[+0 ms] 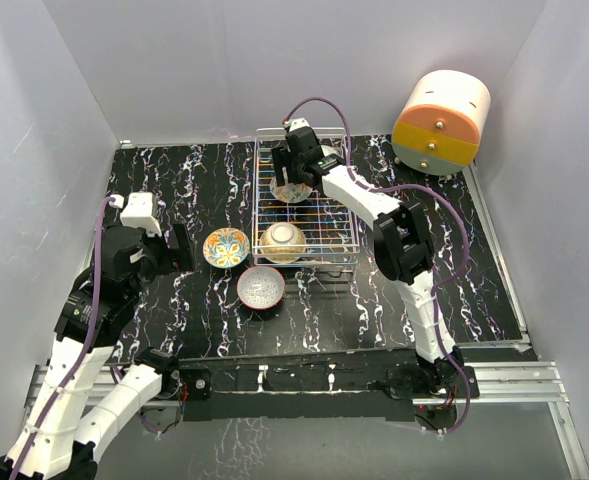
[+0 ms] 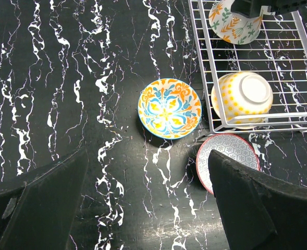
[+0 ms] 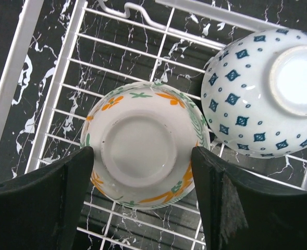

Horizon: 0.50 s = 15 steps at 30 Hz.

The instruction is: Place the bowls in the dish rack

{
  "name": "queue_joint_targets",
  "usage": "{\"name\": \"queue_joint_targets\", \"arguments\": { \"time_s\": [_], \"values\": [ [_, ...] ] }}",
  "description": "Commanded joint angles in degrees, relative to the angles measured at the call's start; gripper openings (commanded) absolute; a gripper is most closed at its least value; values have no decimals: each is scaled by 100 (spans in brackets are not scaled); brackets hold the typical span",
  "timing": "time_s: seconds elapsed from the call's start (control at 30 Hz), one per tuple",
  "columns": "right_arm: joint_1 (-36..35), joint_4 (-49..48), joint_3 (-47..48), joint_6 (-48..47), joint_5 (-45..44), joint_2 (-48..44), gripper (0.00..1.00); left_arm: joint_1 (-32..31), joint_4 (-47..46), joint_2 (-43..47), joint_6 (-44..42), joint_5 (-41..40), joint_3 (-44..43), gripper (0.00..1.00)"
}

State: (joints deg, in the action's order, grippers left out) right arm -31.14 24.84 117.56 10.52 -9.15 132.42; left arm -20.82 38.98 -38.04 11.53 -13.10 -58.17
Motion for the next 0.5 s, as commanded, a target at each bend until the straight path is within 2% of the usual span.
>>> {"name": "queue_joint_targets", "arguments": {
  "time_s": [0.0,0.17,0.3,0.47],
  "values": [
    [-50,-380,171,-75,-166,42,73,-19,-37,34,-72,-91,-36,97],
    [-56,-517,98,-127,-216,24,69,-21,-16,34,-80,-101,-36,97],
    [-57,-490,86,-167,-281,32,45,-14,-5,45,-81,-107,-36,97],
    [-56,-518,-160,-176,-339,-153,37,-19,22,77,-72,-129,-28,97]
  ]
}}
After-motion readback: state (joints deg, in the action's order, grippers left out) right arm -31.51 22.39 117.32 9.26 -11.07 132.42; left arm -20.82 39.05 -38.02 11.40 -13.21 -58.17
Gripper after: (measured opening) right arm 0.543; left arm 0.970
